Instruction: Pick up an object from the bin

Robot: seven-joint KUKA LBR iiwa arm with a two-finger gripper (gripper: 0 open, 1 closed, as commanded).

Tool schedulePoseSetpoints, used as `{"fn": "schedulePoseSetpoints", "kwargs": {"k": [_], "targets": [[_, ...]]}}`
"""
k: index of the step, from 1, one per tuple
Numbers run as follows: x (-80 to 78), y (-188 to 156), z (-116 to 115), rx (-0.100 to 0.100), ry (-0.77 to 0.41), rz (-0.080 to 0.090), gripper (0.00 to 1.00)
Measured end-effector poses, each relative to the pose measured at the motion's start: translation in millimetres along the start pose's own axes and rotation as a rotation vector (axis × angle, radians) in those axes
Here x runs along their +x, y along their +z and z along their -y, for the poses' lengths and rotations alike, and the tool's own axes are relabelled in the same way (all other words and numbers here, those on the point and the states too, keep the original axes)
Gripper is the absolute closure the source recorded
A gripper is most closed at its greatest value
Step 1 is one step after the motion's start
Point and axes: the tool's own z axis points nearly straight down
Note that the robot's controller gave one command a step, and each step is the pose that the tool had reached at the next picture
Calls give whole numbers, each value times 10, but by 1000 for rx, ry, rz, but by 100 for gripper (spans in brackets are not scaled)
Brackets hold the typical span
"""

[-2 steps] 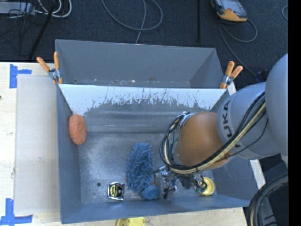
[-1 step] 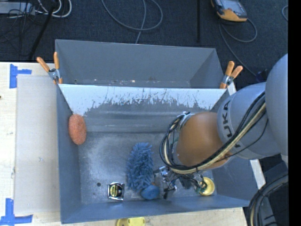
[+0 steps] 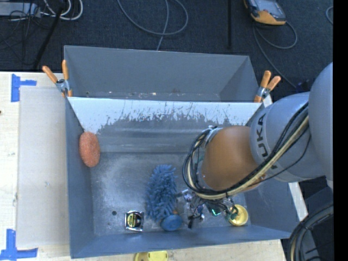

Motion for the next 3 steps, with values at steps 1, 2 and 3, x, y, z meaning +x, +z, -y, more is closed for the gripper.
{"fn": "schedulePoseSetpoints", "kwargs": {"k": [1,2,3], "targets": [[-64,-102,-67,0,-23,3,0],[-202,-16,-256,2,-67,3,0],[-162,84,-650,1,-293,8,100]]}}
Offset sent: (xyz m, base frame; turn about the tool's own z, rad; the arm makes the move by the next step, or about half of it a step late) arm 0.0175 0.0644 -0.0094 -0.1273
